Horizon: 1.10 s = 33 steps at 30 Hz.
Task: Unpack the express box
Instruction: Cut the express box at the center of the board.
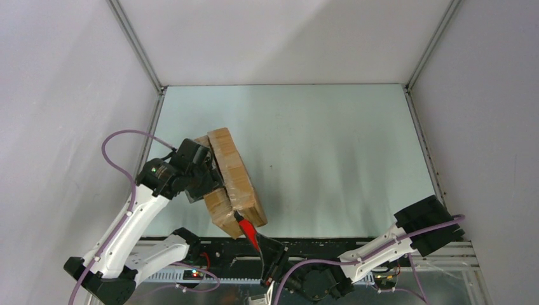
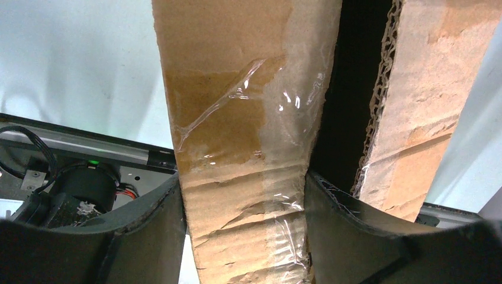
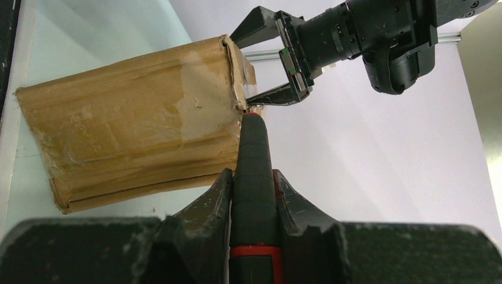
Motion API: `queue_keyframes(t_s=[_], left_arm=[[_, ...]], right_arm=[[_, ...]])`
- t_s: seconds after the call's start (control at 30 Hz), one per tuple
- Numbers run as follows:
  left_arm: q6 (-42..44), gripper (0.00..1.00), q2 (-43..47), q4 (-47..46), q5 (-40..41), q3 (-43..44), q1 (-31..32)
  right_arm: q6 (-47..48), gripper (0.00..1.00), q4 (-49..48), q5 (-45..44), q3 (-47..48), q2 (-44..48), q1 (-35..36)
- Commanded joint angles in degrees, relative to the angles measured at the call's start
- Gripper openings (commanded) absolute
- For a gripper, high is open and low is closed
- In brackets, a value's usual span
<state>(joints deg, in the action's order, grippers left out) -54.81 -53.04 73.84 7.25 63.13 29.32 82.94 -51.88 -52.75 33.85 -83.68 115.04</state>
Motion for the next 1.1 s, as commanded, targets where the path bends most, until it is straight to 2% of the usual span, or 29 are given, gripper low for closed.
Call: queue_keyframes(t_s=[0.0, 0.2, 0.47, 0.67, 1.07], left_arm=[[0.9, 0.55, 0.2, -0.4, -1.9, 3.6, -0.1], [1.1, 0.54, 0.4, -0.2, -2.1, 3.3, -0.1], [1.9, 0.52, 0.8, 0.1, -2.4, 2.5, -0.1], [4.1, 0.47, 0.8, 1.3, -2.2, 1.8, -0.1], [5.1, 0.45, 0.8, 3.8, 1.0, 1.4, -0.3]], right_arm=[[-1.8, 0.00, -1.5, -0.3, 2.3, 0.8, -0.1], [-5.1, 0.00, 2.3, 0.2, 2.3, 1.4, -0.6], [1.7, 0.00, -4.9, -0.6, 2.5, -1.9, -3.0], [2.6, 0.00, -5.4, -1.0, 4.1, -4.3, -4.2], [-1.9, 0.00, 3.1, -5.0, 3.7, 0.2, -3.8]])
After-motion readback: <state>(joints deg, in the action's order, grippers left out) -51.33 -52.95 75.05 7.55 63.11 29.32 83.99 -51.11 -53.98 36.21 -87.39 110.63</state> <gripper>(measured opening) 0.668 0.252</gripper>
